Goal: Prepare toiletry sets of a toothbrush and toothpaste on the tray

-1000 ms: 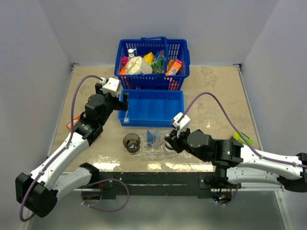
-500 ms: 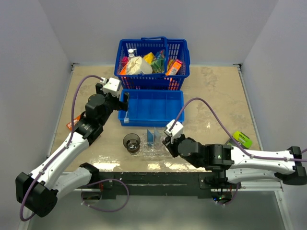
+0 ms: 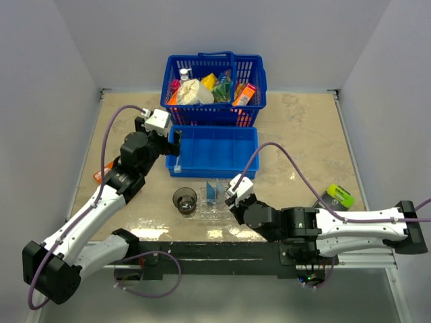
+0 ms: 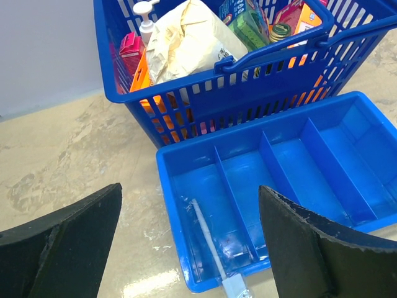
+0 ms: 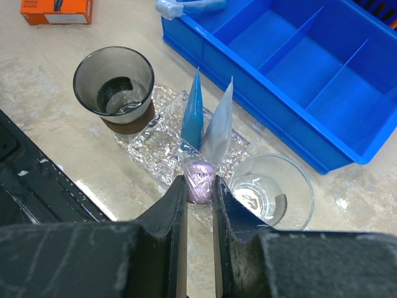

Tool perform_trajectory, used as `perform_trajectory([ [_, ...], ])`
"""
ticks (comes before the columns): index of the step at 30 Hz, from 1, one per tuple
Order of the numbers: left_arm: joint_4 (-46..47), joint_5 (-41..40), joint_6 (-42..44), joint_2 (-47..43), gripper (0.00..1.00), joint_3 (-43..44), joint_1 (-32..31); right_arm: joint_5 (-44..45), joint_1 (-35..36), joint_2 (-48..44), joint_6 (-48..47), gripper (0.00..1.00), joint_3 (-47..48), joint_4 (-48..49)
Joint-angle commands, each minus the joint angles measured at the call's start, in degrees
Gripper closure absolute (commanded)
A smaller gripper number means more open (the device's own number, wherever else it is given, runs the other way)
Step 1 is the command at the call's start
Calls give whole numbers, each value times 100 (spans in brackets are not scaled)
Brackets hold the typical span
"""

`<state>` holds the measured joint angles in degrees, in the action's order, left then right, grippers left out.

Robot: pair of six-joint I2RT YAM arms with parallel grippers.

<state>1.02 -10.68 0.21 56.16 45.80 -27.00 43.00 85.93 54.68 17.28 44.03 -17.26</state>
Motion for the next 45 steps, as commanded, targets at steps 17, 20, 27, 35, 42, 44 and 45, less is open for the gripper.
perform_trajectory([
  [17,127,101,32,62,5,96,29,551,143,-62,355,100,-544,943],
  [20,127,101,23,70,5,96,28,586,152,-80,373,100,-632,1057],
  [27,118,101,23,88,5,104,20,718,187,-71,373,100,-764,1268],
  [35,109,101,23,105,5,96,20,982,240,-80,417,100,-896,1391],
  [42,118,118,23,97,5,104,20,1131,293,-124,443,100,-975,1506],
  [44,109,118,23,97,5,96,20,1149,319,-115,461,100,-1002,1523],
  [45,118,118,23,105,5,96,20,1149,310,-115,461,100,-1010,1532],
])
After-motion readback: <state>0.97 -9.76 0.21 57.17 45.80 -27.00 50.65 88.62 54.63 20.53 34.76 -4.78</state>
